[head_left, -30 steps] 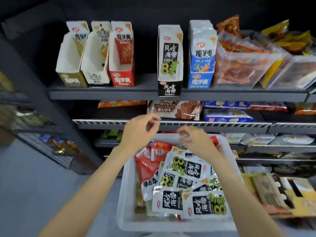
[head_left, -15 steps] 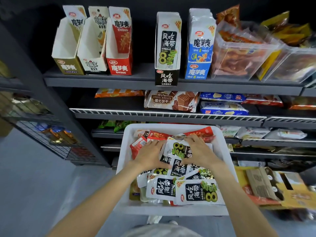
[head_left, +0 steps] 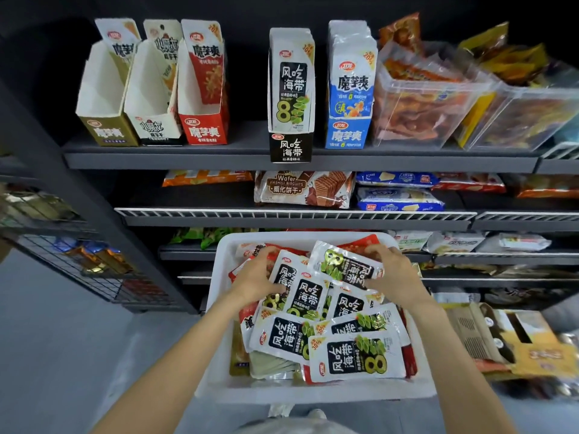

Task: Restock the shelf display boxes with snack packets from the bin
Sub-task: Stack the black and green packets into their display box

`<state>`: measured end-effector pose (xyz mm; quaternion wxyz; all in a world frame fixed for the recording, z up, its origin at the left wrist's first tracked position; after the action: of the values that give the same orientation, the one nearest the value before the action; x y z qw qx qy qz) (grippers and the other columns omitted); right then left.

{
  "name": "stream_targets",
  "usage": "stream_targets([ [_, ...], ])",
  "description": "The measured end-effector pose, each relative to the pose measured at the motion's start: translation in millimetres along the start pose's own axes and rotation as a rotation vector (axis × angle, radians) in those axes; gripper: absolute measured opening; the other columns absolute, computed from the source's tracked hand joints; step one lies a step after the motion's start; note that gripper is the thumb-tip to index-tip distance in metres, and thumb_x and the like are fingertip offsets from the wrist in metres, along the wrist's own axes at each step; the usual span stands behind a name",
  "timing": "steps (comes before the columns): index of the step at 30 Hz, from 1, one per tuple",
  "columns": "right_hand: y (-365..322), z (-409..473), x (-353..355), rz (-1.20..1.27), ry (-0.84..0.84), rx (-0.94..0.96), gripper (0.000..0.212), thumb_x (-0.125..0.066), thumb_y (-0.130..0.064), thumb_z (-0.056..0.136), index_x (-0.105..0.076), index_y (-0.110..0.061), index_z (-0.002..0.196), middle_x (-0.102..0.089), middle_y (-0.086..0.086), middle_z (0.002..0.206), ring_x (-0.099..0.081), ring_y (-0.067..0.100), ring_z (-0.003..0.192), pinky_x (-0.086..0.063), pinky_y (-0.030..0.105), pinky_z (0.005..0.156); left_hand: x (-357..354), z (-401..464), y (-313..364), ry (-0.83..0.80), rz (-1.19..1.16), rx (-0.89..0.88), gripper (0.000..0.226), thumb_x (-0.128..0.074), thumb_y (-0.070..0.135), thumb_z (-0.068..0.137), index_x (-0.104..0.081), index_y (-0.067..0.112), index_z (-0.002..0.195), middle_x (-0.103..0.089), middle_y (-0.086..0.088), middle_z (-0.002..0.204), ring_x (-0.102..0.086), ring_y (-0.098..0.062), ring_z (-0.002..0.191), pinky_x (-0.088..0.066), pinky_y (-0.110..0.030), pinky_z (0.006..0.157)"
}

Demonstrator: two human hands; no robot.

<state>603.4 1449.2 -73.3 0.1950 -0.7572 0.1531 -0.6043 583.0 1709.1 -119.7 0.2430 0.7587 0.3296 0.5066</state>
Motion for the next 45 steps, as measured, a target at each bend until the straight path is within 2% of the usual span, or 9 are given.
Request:
stream_targets([
  [4, -1.1, 1.4, 13.2, 0.072, -0.018, 0.029, 0.028, -0.075, -0.013, 0.077, -0.069, -0.005, 0.103, -0.062, 0.012, 0.120, -0.056, 0.024, 0.108, -0.035, 0.021, 0.083, 16.8, -6.2, -2.6, 0.102, -0.060, -0.014, 0.055, -0.078, 0.014, 0.076, -0.055, 0.013, 0.126, -0.068, -0.003, 0.111, -0.060, -0.011, 0.094, -0.050, -0.025, 0.087],
  [7, -23.3, -4.5, 33.2, 0.323, 0.089, 0.123, 0.009, -0.063, -0.028, 0.089, -0.062, -0.020, 0.093, -0.065, 0.009, 0.085, -0.060, 0.026, 0.073, -0.041, 0.026, 0.061, 39.1, -14.4, 7.3, 0.227, -0.075, -0.082, 0.031, -0.072, 0.016, 0.083, -0.062, 0.014, 0.112, -0.065, 0.007, 0.098, -0.061, -0.008, 0.089, -0.047, -0.017, 0.076],
  [11, -53.1, -5.9, 54.2, 0.409, 0.158, 0.186, 0.020, -0.046, -0.038, 0.097, -0.053, -0.023, 0.109, -0.066, 0.005, 0.080, -0.065, 0.010, 0.053, -0.049, 0.035, 0.059, 69.2, -23.9, 26.5, 0.345, -0.163, -0.176, 0.023, -0.066, 0.021, 0.088, -0.053, 0.023, 0.107, -0.068, 0.010, 0.098, -0.065, -0.004, 0.086, -0.054, -0.021, 0.070],
  [14, -70.9, -1.1, 77.4, 0.533, 0.226, 0.233, 0.013, -0.048, -0.030, 0.097, -0.054, -0.020, 0.100, -0.060, -0.003, 0.082, -0.060, -0.005, 0.060, -0.045, 0.026, 0.060, 97.1, -34.5, 52.2, 0.414, -0.349, -0.250, 0.023, -0.066, 0.011, 0.087, -0.052, 0.025, 0.099, -0.069, 0.007, 0.101, -0.067, -0.005, 0.085, -0.054, -0.021, 0.069],
  [21, -97.6, 23.7, 125.4, 0.872, 0.206, 0.243, 0.036, -0.069, -0.009, 0.083, -0.052, -0.014, 0.114, -0.070, 0.000, 0.096, -0.070, 0.015, 0.074, -0.057, 0.027, 0.070, 178.1, -46.2, 138.2, 0.556, -0.596, -0.475, 0.030, -0.064, 0.002, 0.085, -0.049, 0.023, 0.102, -0.065, 0.012, 0.101, -0.062, 0.009, 0.082, -0.049, -0.011, 0.071],
  [27, -134.0, 43.9, 169.3, 1.128, 0.325, 0.350, 0.022, -0.063, -0.009, 0.088, -0.062, -0.026, 0.104, -0.073, -0.008, 0.090, -0.067, 0.012, 0.077, -0.055, 0.033, 0.076, 230.5, -18.9, 200.6, 0.644, -0.575, -0.599, 0.031, -0.065, 0.008, 0.087, -0.046, 0.015, 0.110, -0.066, 0.002, 0.109, -0.063, 0.008, 0.086, -0.049, -0.011, 0.072],
  [33, -151.5, 59.0, 206.0, 1.301, 0.527, 0.364, 0.021, -0.056, -0.014, 0.094, -0.054, -0.013, 0.115, -0.071, 0.003, 0.100, -0.067, 0.015, 0.081, -0.053, 0.021, 0.062, 249.1, 35.0, 225.4, 0.652, -0.448, -0.554, 0.051, -0.068, 0.004, 0.083, -0.043, 0.015, 0.127, -0.059, 0.007, 0.111, -0.060, 0.001, 0.095, -0.049, -0.008, 0.067],
  [38, -161.6, 73.4, 220.3, 1.220, 0.639, 0.339, 0.011, -0.057, -0.014, 0.093, -0.055, -0.018, 0.104, -0.069, -0.001, 0.095, -0.067, 0.005, 0.073, -0.054, 0.023, 0.067, 257.2, 67.9, 214.4, 0.651, -0.285, -0.499, 0.056, -0.075, 0.009, 0.078, -0.042, 0.013, 0.123, -0.061, -0.001, 0.118, -0.062, -0.014, 0.106, -0.054, -0.036, 0.087],
  [45, -189.8, 99.1, 224.1, 0.976, 0.653, 0.411, 0.007, -0.057, -0.012, 0.093, -0.052, -0.012, 0.098, -0.067, -0.002, 0.093, -0.066, 0.001, 0.067, -0.053, 0.019, 0.061, 232.2, 86.8, 223.8, 0.596, 0.249, -0.535, 0.060, -0.078, 0.021, 0.074, -0.052, 0.013, 0.128, -0.054, -0.008, 0.130, -0.038, -0.030, 0.128, -0.035, -0.040, 0.103],
])
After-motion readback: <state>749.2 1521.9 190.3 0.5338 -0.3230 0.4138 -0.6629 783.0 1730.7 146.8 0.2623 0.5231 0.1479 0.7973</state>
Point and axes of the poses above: each hand's wrist, its own z-axis towards the middle knuckle, its own x-axis out of the back of the hand, y = z × x, the point moved 7 cm from there along z, towards the middle knuckle
